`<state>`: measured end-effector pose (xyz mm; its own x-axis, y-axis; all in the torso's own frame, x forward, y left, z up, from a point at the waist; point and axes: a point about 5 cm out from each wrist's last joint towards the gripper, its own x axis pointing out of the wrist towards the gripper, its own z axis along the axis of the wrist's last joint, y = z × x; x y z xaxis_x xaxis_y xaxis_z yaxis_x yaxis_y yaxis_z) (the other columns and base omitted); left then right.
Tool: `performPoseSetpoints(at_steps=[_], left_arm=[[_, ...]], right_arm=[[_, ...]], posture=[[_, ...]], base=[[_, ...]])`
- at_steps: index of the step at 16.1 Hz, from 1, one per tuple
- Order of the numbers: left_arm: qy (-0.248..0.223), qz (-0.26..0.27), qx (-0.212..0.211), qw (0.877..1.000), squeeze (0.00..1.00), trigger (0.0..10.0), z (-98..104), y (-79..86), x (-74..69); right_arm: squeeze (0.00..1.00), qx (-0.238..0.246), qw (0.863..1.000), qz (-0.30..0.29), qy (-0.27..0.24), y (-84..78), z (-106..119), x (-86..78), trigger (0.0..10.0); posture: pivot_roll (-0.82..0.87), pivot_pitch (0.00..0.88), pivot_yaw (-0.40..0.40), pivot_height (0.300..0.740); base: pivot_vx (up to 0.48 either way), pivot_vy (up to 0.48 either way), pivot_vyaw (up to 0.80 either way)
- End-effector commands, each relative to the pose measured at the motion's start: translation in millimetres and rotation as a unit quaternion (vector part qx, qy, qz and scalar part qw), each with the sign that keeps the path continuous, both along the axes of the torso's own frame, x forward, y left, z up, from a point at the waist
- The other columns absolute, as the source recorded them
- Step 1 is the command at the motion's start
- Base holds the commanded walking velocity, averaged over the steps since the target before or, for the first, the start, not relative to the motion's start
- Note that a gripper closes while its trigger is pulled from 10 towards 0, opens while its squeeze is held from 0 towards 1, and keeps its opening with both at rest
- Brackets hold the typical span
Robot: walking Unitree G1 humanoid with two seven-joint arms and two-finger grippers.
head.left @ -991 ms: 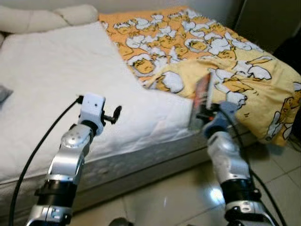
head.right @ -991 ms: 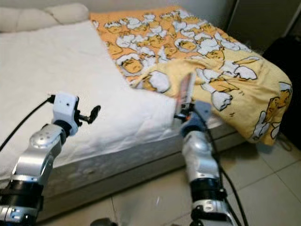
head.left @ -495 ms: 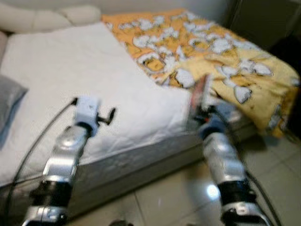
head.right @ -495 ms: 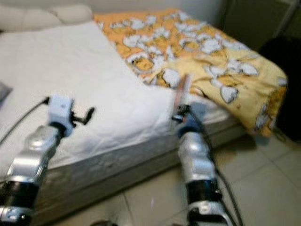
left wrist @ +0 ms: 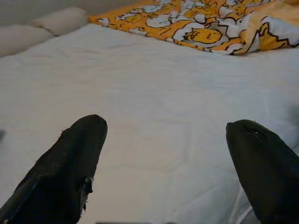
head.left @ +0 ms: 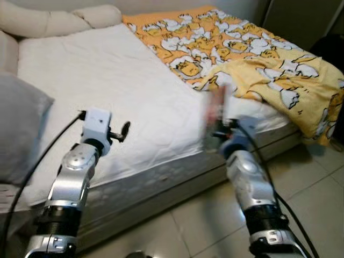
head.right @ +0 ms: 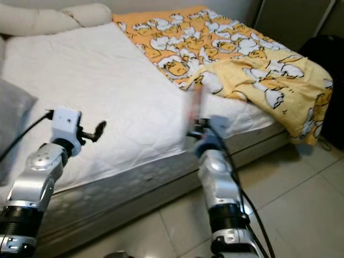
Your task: Clean up the room
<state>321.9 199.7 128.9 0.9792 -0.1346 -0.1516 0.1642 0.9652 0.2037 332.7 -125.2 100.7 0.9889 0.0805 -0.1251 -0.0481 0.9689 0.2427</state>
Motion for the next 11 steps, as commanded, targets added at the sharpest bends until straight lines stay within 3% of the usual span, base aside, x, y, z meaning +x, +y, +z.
performPoseSetpoints(at_steps=[1,2,7,10,11], left_arm=[[-0.009,-0.004,0.0,1.0,0.0,10.0,2,-5.8,2.0],[-0.011,-0.003,-0.002,1.0,0.0,10.0,3,-8.3,2.5],[-0.036,0.002,-0.021,0.999,0.0,10.0,10,-9.7,2.8],[-0.037,0.009,-0.017,0.999,0.0,10.0,10,-8.0,3.0],[-0.037,0.009,-0.016,0.999,0.0,10.0,10,-8.1,3.0]], right_arm=[[0.0,-0.016,1.0,-0.007,-0.013,-9.6,10,3.6,10.0],[0.0,-0.037,0.999,0.001,-0.003,-10.4,10,5.5,10.0],[0.0,-0.046,0.999,0.009,-0.018,-18.4,15,6.5,10.0],[0.0,-0.046,0.998,0.037,-0.034,-8.6,21,6.1,10.0],[0.0,-0.047,0.997,0.042,-0.037,-6.5,22,5.9,10.0]], posture=[[0.03,0.0,0.008,0.74],[0.03,0.0,0.007,0.74],[0.03,0.0,0.007,0.74],[0.03,0.0,0.007,0.74],[0.03,0.0,0.008,0.74]], base=[[0.0,0.0,0.0],[0.0,0.0,0.0],[0.052,0.0,0.0],[0.273,0.0,0.0],[0.274,0.0,0.76]])
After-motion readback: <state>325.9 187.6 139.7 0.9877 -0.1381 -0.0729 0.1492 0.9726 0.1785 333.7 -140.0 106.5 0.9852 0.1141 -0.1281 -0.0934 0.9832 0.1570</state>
